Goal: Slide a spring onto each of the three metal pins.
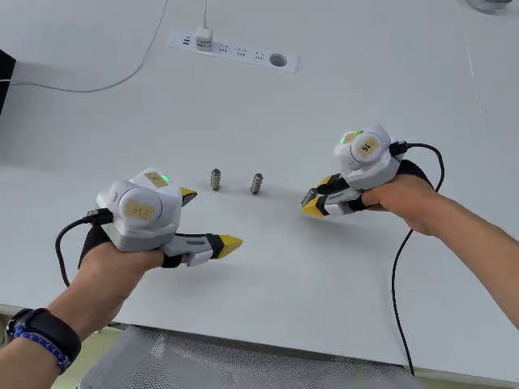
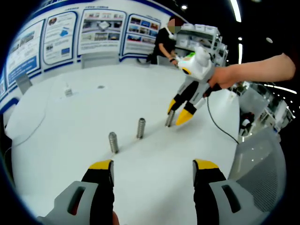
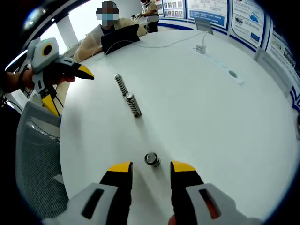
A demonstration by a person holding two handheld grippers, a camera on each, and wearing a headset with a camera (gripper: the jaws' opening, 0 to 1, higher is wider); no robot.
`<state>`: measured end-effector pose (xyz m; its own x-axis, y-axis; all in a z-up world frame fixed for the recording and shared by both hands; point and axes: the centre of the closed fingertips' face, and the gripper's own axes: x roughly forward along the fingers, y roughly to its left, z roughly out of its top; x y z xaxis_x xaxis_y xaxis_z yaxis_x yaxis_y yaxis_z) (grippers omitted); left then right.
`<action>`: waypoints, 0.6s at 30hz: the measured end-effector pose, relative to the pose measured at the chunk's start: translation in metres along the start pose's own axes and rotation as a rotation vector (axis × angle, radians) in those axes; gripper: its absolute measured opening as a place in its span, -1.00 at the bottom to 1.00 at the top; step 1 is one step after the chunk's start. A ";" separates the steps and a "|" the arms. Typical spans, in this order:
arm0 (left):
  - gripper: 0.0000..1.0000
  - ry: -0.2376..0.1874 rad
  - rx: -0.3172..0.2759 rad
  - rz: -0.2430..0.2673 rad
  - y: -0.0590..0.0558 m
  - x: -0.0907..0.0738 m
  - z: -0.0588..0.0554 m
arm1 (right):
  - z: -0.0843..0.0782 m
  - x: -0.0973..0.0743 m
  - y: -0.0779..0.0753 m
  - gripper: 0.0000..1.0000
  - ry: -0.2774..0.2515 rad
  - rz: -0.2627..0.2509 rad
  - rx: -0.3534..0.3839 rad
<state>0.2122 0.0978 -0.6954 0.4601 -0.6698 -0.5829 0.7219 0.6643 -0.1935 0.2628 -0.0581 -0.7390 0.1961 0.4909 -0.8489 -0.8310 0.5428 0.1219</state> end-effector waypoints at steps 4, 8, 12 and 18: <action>0.40 0.004 0.004 0.005 0.004 -0.003 -0.002 | -0.006 -0.006 0.001 -0.16 -0.024 -0.023 0.036; 0.41 0.003 -0.001 0.017 0.010 -0.006 -0.002 | -0.013 -0.011 -0.003 -0.08 -0.068 -0.046 0.100; 0.41 -0.003 -0.012 0.030 0.014 -0.009 -0.002 | -0.020 -0.015 -0.004 0.02 -0.109 -0.064 0.164; 0.42 0.005 -0.015 0.036 0.016 -0.012 -0.006 | -0.027 -0.020 0.010 0.08 -0.170 -0.048 0.205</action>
<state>0.2147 0.1186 -0.6960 0.4834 -0.6437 -0.5933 0.6972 0.6930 -0.1838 0.2368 -0.0807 -0.7350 0.3315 0.5590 -0.7600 -0.6989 0.6866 0.2002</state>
